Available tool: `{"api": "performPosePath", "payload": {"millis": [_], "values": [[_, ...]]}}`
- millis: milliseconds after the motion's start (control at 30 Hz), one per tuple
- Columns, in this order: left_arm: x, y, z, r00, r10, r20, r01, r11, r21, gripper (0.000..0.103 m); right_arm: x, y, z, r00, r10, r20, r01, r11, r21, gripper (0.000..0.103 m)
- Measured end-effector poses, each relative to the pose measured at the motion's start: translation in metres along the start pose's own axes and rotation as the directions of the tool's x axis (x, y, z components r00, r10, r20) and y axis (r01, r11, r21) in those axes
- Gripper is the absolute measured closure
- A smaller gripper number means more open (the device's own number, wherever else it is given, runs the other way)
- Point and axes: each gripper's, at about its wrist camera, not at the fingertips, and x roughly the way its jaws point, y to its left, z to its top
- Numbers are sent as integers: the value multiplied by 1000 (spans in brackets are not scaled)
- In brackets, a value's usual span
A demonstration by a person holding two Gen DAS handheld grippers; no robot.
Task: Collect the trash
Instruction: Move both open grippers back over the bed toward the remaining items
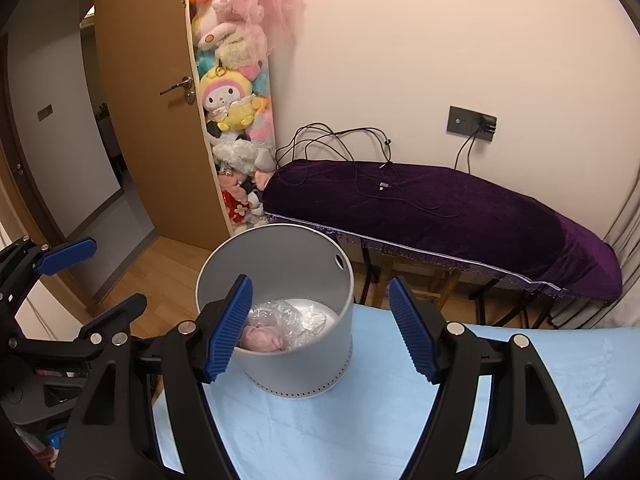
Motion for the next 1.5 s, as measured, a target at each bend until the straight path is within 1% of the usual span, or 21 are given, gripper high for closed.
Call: {"api": "performPosePath", "payload": {"millis": [100,200,333,500,567,700,800,900,1000,1067,1133,1167,1200,1233,1300,1367,1400,1433,1500], "values": [[-5,-12,-4,1000,-16,2,16,1000,18,31,-16,-6,-14,1000,-7,1,7,1000,11,34],[-15,-27,-10,999,-37,11,36,999,34,31,-32,-14,-31,1000,-31,-1,31,999,20,34],[-28,-49,-16,997,-68,31,66,996,51,31,-53,-30,-60,998,-63,-8,64,997,43,34],[-48,-85,-29,991,-123,51,119,989,90,31,-88,-56,-99,994,-113,-3,112,989,96,34],[-55,-103,-35,986,-158,47,152,982,109,31,-102,-67,-114,990,-139,-6,139,984,113,34],[-69,-137,-44,978,-201,50,191,969,158,31,-129,-89,-148,982,-189,-20,190,968,163,34],[-81,-167,-52,968,-244,56,229,953,199,31,-154,-105,-177,969,-248,-22,247,950,192,34],[-95,-198,-61,954,-293,59,271,931,245,31,-183,-121,-205,953,-301,-25,298,924,238,34],[-108,-235,-71,934,-353,51,324,899,295,31,-216,-136,-235,927,-373,-23,364,887,283,34],[-118,-261,-78,917,-396,46,360,872,331,31,-241,-146,-259,901,-433,-25,419,853,311,34],[-130,-289,-86,897,-440,42,396,842,368,31,-270,-155,-288,862,-506,-31,486,808,332,34],[-136,-301,-90,887,-460,40,411,827,384,31,-282,-160,-299,849,-528,-35,506,790,346,34],[-142,-314,-95,876,-480,35,428,810,402,31,-299,-166,-316,827,-560,-42,533,759,374,34],[-149,-331,-101,861,-508,26,450,784,427,31,-312,-169,-328,813,-581,-48,550,737,394,34],[-164,-360,-111,834,-551,7,483,737,472,31,-340,-179,-358,776,-628,-67,589,681,436,34],[-180,-388,-121,807,-590,-6,509,691,514,31,-371,-187,-391,722,-684,-102,639,604,476,34],[-191,-404,-128,788,-616,-17,527,659,536,31,-382,-189,-402,702,-703,-116,657,577,484,34],[-199,-416,-133,772,-635,-26,541,635,552,31,-397,-192,-419,673,-727,-139,681,534,501,34],[-218,-442,-144,738,-673,-49,569,582,581,31,-422,-196,-447,628,-759,-175,712,468,524,34]]}}
